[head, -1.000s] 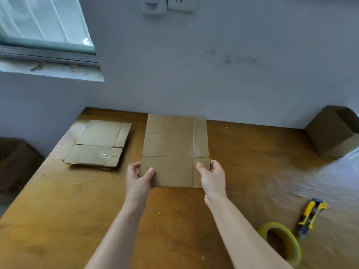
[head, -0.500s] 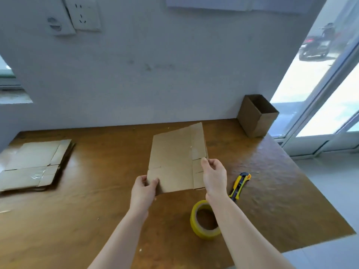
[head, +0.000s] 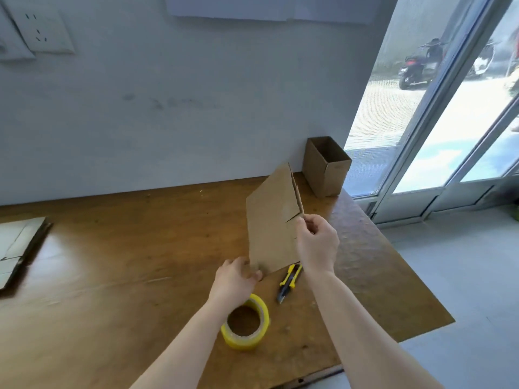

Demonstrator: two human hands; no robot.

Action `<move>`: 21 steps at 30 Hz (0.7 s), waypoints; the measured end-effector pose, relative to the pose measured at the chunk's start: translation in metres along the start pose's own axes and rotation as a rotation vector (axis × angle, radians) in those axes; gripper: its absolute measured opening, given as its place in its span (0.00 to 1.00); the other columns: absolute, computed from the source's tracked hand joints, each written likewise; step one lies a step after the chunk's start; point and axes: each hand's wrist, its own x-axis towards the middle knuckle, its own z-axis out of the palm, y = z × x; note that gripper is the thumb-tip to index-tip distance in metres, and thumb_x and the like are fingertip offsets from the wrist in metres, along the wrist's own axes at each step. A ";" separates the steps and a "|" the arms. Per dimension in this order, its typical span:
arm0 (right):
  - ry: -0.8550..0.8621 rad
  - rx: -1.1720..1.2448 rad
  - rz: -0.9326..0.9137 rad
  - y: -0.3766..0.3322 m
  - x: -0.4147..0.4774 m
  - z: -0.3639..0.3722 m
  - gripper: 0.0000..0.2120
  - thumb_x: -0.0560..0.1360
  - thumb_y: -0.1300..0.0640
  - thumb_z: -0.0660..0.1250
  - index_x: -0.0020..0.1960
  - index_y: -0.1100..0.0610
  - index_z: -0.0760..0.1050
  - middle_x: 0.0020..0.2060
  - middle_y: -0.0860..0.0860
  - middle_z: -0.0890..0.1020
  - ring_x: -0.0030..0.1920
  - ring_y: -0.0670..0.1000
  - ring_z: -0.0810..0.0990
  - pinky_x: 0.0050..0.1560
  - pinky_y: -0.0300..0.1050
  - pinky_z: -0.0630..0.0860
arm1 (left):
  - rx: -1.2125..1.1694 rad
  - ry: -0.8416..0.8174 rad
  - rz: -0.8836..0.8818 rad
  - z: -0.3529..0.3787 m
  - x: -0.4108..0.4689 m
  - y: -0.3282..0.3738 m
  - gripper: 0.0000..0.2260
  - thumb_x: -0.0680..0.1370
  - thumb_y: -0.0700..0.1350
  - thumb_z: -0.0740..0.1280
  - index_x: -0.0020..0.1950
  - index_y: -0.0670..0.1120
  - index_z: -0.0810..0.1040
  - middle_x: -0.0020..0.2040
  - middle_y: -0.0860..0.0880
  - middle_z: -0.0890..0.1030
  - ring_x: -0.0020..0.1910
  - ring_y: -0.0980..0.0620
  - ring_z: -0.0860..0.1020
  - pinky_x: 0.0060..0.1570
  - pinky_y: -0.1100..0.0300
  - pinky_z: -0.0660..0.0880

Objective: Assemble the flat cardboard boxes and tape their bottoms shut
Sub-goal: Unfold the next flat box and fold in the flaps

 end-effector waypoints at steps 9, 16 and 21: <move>-0.107 -0.215 -0.098 0.046 0.084 -0.093 0.05 0.76 0.54 0.66 0.44 0.48 0.81 0.32 0.40 0.78 0.40 0.47 0.78 0.42 0.40 0.68 | 0.436 -0.121 0.171 0.121 0.014 0.056 0.17 0.82 0.47 0.57 0.71 0.49 0.72 0.78 0.51 0.62 0.76 0.47 0.60 0.69 0.50 0.66; -0.146 -0.324 -0.122 0.075 0.112 -0.109 0.06 0.76 0.53 0.66 0.46 0.49 0.82 0.35 0.44 0.81 0.42 0.48 0.79 0.42 0.41 0.68 | 0.740 -0.255 0.125 0.152 0.024 0.063 0.22 0.84 0.48 0.55 0.78 0.49 0.58 0.81 0.50 0.46 0.80 0.48 0.47 0.76 0.45 0.54; -0.206 -0.382 -0.118 0.084 0.118 -0.096 0.06 0.76 0.52 0.65 0.45 0.48 0.82 0.36 0.42 0.81 0.41 0.47 0.79 0.41 0.42 0.70 | 0.830 -0.336 0.097 0.154 0.038 0.055 0.25 0.84 0.52 0.54 0.79 0.48 0.54 0.81 0.50 0.41 0.80 0.48 0.42 0.76 0.41 0.48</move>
